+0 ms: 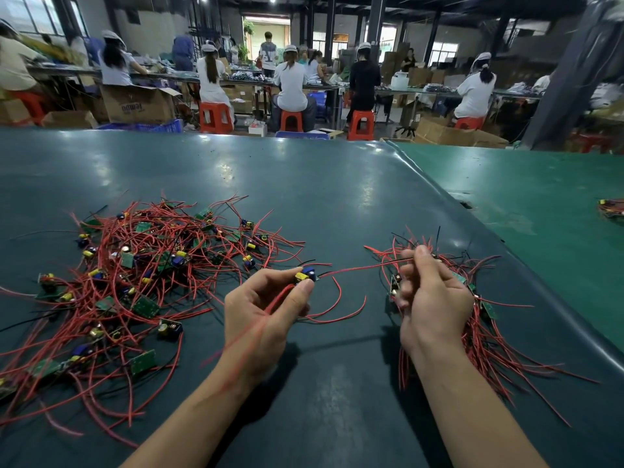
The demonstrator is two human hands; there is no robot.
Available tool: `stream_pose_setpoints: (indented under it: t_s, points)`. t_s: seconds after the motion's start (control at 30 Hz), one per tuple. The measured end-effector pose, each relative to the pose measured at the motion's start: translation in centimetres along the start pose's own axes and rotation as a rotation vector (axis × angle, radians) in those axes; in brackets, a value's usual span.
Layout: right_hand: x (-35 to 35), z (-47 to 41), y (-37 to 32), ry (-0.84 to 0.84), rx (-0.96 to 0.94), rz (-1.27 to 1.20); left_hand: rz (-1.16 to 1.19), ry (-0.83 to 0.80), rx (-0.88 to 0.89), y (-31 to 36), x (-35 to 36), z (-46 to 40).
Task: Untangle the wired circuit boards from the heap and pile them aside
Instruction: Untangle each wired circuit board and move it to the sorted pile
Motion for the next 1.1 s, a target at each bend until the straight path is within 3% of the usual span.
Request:
stream_pose_setpoints:
  t_s: [0.1,0.2,0.33,0.47,0.6,0.7,0.83,0.9,1.03,1.1]
  points:
    - [-1.1,-0.8,-1.0,0.095,-0.037,-0.049,0.086,0.221,-0.027,-0.9,-2.2,-1.2]
    - [0.4,0.6,-0.5,-0.037,-0.155,0.154,0.09,0.326,-0.014,-1.2,-3.3,-1.8]
    - [3.6,4.5,1.3,-0.42,-0.431,0.589,-0.054,0.179,0.039,-1.2,-2.0,-1.0]
    - [4.6,5.8,3.5,-0.729,-0.486,0.888,-0.252,-0.001,0.182,-0.7,-0.9,-0.3]
    - [5.0,6.2,3.6,-0.754,-0.444,0.822,-0.396,-0.074,0.349,-0.5,-1.0,-0.2]
    - [5.0,6.6,2.8,-0.762,-0.519,0.756,-0.269,-0.107,0.338,-0.4,-0.5,-0.1]
    - [5.2,7.2,2.2,-0.731,-0.667,0.724,-0.419,-0.144,0.514,1.0,-0.4,-0.1]
    - [5.1,7.0,2.2,-0.724,-0.551,0.623,-0.535,-0.146,0.595,1.4,-0.4,0.1]
    - [4.7,5.7,3.2,-0.698,0.115,0.346,-0.627,-0.128,0.646,2.0,-0.4,0.4]
    - [4.4,5.2,3.6,-0.643,0.211,0.325,-0.65,-0.163,0.676,2.0,-0.3,0.3]
Point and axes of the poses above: each hand's wrist, its own z-axis away from the middle knuckle, its own x-axis out of the palm, y = z × x, the point moved 5 cm from there along -z, towards the middle knuckle, and after that the axes turned 11 degrees about x, right-handed, at the moved point
